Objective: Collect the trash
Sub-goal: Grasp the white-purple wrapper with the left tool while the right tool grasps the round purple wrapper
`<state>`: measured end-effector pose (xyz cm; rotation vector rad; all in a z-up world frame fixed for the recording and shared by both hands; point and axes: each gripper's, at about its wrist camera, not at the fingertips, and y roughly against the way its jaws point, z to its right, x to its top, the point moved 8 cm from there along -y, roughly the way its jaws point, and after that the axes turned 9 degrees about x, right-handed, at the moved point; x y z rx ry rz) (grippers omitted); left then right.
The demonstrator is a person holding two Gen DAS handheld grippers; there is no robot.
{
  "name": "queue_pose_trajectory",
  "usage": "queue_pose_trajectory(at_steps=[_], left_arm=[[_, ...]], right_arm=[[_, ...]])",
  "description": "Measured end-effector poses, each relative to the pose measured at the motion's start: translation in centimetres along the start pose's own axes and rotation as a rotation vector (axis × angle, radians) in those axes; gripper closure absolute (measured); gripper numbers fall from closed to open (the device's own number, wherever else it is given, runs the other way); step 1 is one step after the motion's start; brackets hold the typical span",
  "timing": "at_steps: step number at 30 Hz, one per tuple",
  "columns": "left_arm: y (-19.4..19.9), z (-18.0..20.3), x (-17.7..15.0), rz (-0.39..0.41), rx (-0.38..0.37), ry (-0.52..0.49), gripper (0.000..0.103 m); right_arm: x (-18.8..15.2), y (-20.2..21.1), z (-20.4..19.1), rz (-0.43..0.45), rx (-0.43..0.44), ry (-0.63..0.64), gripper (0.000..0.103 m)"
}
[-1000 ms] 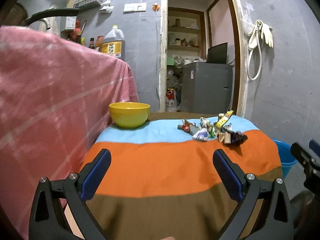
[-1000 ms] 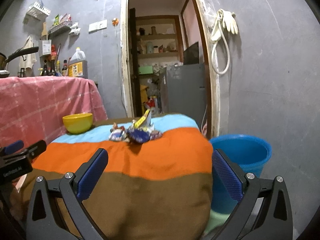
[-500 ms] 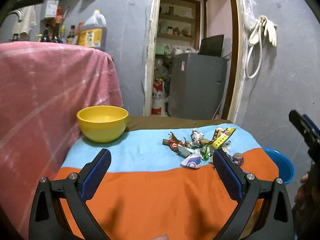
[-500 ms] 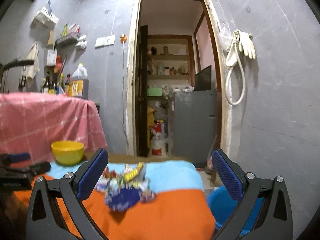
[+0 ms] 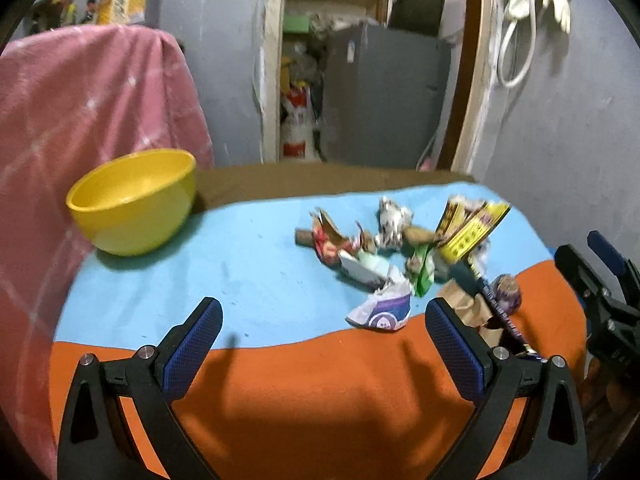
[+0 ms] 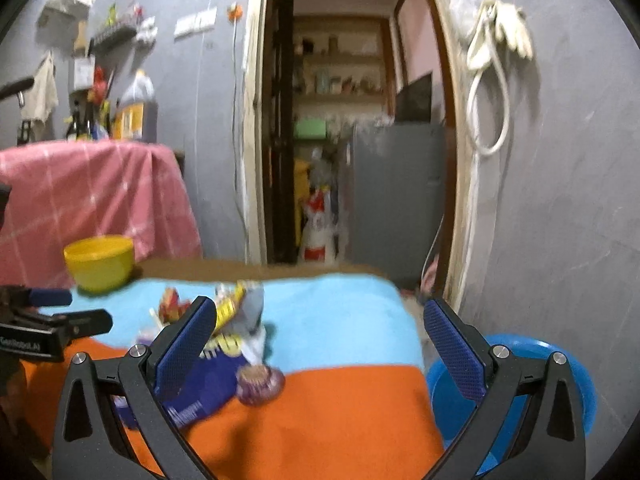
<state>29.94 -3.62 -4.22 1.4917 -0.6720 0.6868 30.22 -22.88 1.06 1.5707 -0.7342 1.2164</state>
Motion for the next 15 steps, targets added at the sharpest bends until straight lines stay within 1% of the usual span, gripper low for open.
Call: queue_pose_trajectory(at_steps=[3, 5, 6, 8, 9, 10, 12, 13, 14, 15], left_arm=[[-1.1, 0.3, -0.3, -0.048, -0.020, -0.006, 0.006], [-1.7, 0.6, -0.4, -0.074, -0.040, -0.006, 0.016], [-2.2, 0.9, -0.3, -0.086, -0.049, -0.008, 0.019], [-2.8, 1.3, -0.5, -0.113, -0.065, -0.012, 0.032], [-3.2, 1.6, -0.5, -0.131, -0.079, -0.015, 0.035], [-3.4, 1.9, -0.4, -0.143, -0.090, -0.017, 0.040], [-3.4, 2.1, -0.3, -0.148, -0.105, -0.024, 0.043], [-3.3, 2.3, -0.2, -0.147, -0.112, -0.031, 0.047], [-3.3, 2.4, -0.2, -0.147, -0.118, -0.035, 0.052], [-3.3, 2.5, -0.2, -0.149, -0.125, -0.039, 0.054]], right_arm=[[-1.2, -1.0, 0.2, -0.067, 0.006, 0.002, 0.000], [-1.7, -1.4, 0.2, -0.095, 0.014, 0.001, 0.000], [-2.0, -1.6, 0.1, -0.108, 0.020, 0.001, 0.002], [-2.3, -1.8, 0.0, -0.129, 0.033, 0.003, 0.009], [-2.5, -2.0, -0.2, -0.139, 0.041, 0.005, 0.016], [-2.7, -2.2, -0.3, -0.155, 0.051, 0.006, 0.020], [-3.2, -2.7, -0.5, -0.186, 0.077, -0.002, 0.029], [-3.4, -3.0, -0.6, -0.198, 0.097, -0.011, 0.034], [-3.5, -3.2, -0.7, -0.209, 0.120, -0.022, 0.036], [-3.6, -3.2, -0.8, -0.213, 0.132, -0.025, 0.038]])
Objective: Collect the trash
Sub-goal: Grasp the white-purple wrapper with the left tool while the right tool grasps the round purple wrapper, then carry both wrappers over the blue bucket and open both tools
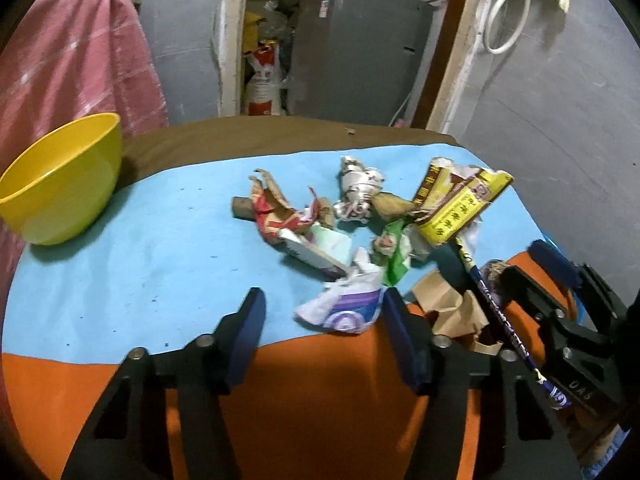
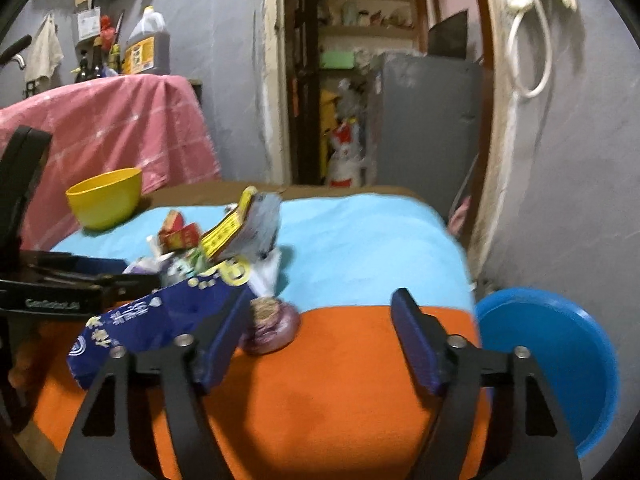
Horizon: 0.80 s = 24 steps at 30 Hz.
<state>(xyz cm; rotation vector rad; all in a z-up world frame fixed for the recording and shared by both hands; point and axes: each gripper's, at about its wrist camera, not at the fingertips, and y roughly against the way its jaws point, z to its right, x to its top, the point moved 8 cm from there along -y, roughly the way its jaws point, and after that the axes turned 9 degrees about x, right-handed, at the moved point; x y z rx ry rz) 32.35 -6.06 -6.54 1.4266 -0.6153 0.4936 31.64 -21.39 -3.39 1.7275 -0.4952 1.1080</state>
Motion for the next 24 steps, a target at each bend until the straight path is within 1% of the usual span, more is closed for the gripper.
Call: queue_pose_trajectory(at_steps=[2, 5, 9, 10, 11, 13, 16, 18, 21, 24], left_arm=[[-0.3, 0.2, 0.1, -0.006, -0.007, -0.008, 0.065], [-0.1, 0.4, 0.0, -0.015, -0.024, -0.004, 0.074], [0.4, 0.5, -0.3, -0.021, -0.048, -0.002, 0.083], [0.6, 0.5, -0.4, -0.022, -0.048, -0.004, 0.083], [0.8, 0.6, -0.5, -0.022, -0.049, -0.008, 0.084], [1.3, 1.0, -0.8, -0.016, -0.052, -0.012, 0.085], [2.1, 1.6, -1.0, 0.005, -0.052, -0.026, 0.085], [2.9, 2.0, -0.9, 0.032, -0.045, -0.035, 0.085], [4.2, 2.3, -0.3, 0.093, -0.043, -0.038, 0.085], [5.7, 3.4, 0.7, 0.156, -0.065, -0.039, 0.085]], right_arm=[[0.0, 0.0, -0.1, -0.003, 0.010, 0.004, 0.040], [-0.3, -0.3, -0.7, -0.018, 0.034, 0.016, 0.045], [-0.6, -0.6, -1.4, -0.041, 0.047, 0.045, 0.055], [-0.7, -0.7, -1.6, -0.047, 0.048, 0.048, 0.060], [-0.8, -0.8, -1.7, -0.055, 0.047, 0.052, 0.062], [-1.1, -1.0, -2.0, -0.067, 0.071, 0.053, 0.074], [-1.2, -1.0, -2.1, -0.067, 0.081, 0.049, 0.075], [-1.1, -0.6, -2.0, -0.053, 0.092, 0.032, 0.076], [-0.6, 0.2, -1.5, -0.014, 0.087, 0.012, 0.076], [0.1, 1.7, -1.0, 0.049, 0.065, 0.006, 0.076]])
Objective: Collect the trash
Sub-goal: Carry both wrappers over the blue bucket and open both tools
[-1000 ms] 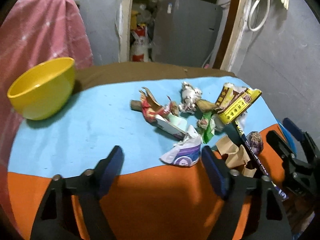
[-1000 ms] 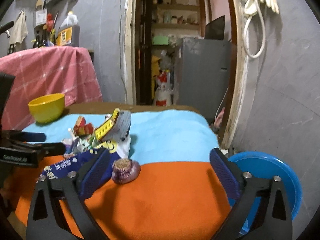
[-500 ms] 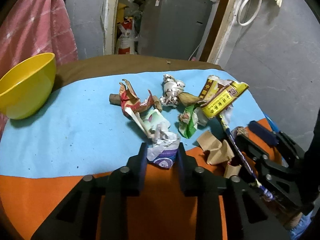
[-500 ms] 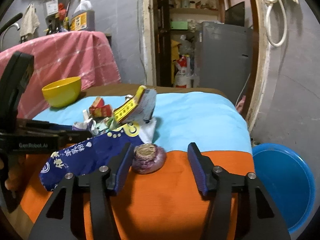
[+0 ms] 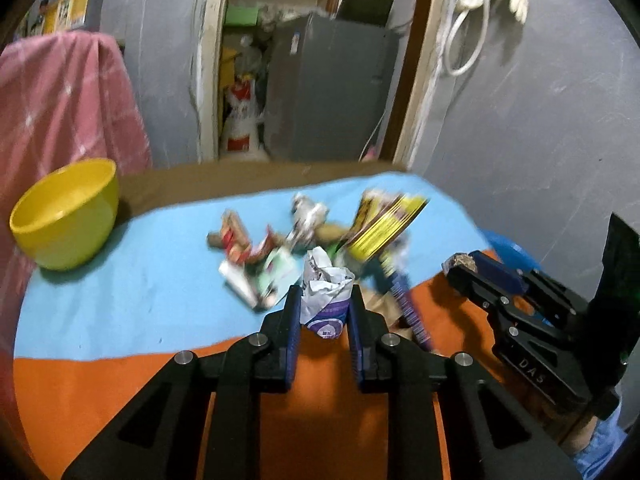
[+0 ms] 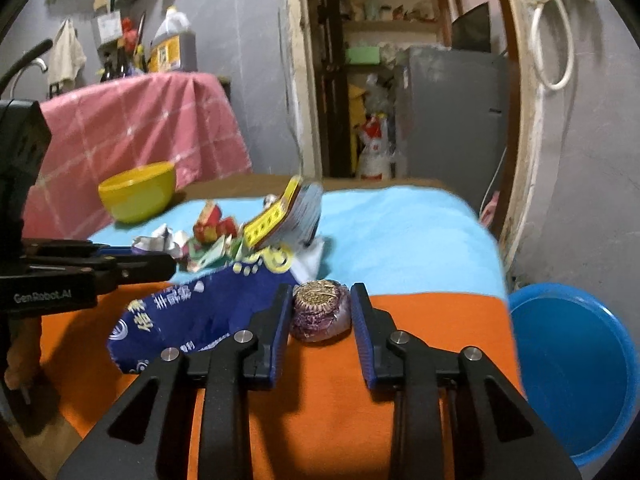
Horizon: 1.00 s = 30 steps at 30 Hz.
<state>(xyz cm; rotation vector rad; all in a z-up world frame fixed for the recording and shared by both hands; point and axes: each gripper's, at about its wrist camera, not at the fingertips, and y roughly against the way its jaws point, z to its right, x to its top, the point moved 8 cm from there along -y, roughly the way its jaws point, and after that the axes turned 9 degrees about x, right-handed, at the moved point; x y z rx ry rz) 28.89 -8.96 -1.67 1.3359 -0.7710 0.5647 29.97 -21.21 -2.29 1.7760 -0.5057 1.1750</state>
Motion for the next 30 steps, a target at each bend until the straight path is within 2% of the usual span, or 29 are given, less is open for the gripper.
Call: queue_pose_trajectory(at_steps=[5, 10, 16, 20, 26, 30], left_arm=[[1.2, 3.7, 2.7, 0.077, -0.069, -0.020, 0.085], [0.4, 9.6, 5.1, 0.087, -0.146, -0.064, 0.085], [-2.8, 17.5, 6.2, -0.011, -0.222, -0.125, 0.085], [-6.0, 22.1, 5.8, -0.099, -0.252, -0.161, 0.085], [-11.9, 26.8, 4.7, -0.233, -0.261, -0.190, 0.084], [-13.8, 27.4, 3.1, -0.294, -0.258, -0.185, 0.080]], right_arm=[[1.8, 3.6, 2.3, 0.129, -0.085, -0.017, 0.075], [2.6, 7.5, 7.0, 0.220, -0.189, -0.112, 0.075], [1.2, 11.4, 14.1, 0.266, -0.336, -0.282, 0.075], [-0.4, 13.2, 17.7, 0.265, -0.395, -0.385, 0.075], [-3.1, 14.4, 21.5, 0.234, -0.432, -0.523, 0.074], [-4.2, 13.9, 22.9, 0.201, -0.424, -0.592, 0.073]])
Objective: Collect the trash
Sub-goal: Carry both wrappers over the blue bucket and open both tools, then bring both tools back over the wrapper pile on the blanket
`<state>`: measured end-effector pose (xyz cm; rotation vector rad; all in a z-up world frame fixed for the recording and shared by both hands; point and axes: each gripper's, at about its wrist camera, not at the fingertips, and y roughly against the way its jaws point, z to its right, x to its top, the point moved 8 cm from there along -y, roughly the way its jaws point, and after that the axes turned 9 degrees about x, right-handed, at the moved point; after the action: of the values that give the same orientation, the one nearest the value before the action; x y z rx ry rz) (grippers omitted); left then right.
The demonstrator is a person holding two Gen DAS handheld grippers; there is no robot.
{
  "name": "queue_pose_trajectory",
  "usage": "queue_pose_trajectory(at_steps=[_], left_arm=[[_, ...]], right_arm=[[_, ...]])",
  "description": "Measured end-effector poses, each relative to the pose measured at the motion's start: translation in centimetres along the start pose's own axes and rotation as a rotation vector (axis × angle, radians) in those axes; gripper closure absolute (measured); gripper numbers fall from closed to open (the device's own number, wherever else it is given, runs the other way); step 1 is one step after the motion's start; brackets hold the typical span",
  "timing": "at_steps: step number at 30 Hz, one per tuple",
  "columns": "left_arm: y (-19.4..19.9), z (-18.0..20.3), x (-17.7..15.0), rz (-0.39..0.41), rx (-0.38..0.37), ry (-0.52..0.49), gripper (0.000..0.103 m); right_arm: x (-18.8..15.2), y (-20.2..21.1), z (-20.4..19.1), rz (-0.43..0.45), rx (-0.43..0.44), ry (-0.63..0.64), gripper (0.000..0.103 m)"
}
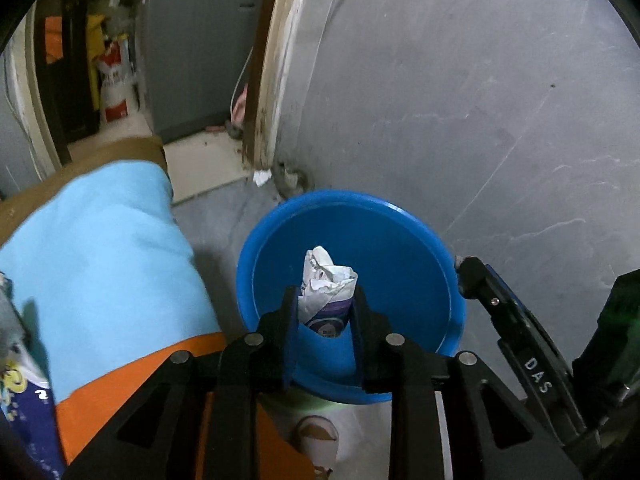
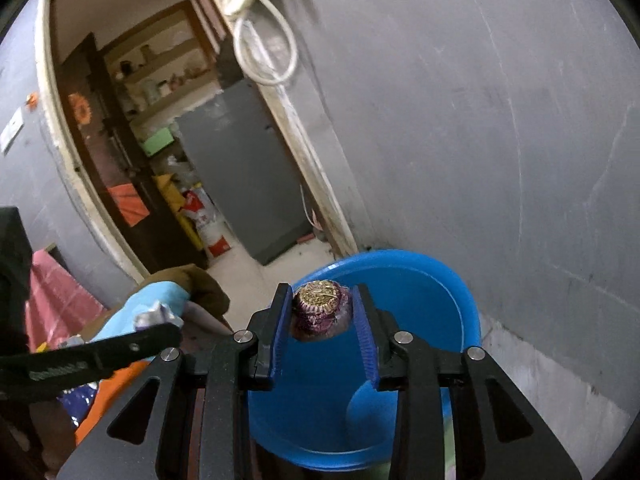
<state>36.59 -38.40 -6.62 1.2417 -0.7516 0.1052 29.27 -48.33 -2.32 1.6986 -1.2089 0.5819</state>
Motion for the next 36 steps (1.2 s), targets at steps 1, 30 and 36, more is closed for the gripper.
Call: queue_pose_trajectory(at_steps=[1, 30, 36], left_arm=[[-0.5, 0.1, -0.2, -0.011, -0.004, 0.008, 0.076], [19.3, -10.5, -1.1, 0.526, 0.304, 0.147, 0.006], [23.3, -15.4, -4.3, 0.634, 0.411, 0.228, 0.005]], right_arm=[[-0.1, -0.2, 0.2, -0.011, -0.002, -0.012, 0.072], [2.2, 4.3, -7.9, 0.252, 0.084, 0.175, 0.000], [1.3, 4.9, -13.0, 0.303, 0.195, 0.270, 0.000]])
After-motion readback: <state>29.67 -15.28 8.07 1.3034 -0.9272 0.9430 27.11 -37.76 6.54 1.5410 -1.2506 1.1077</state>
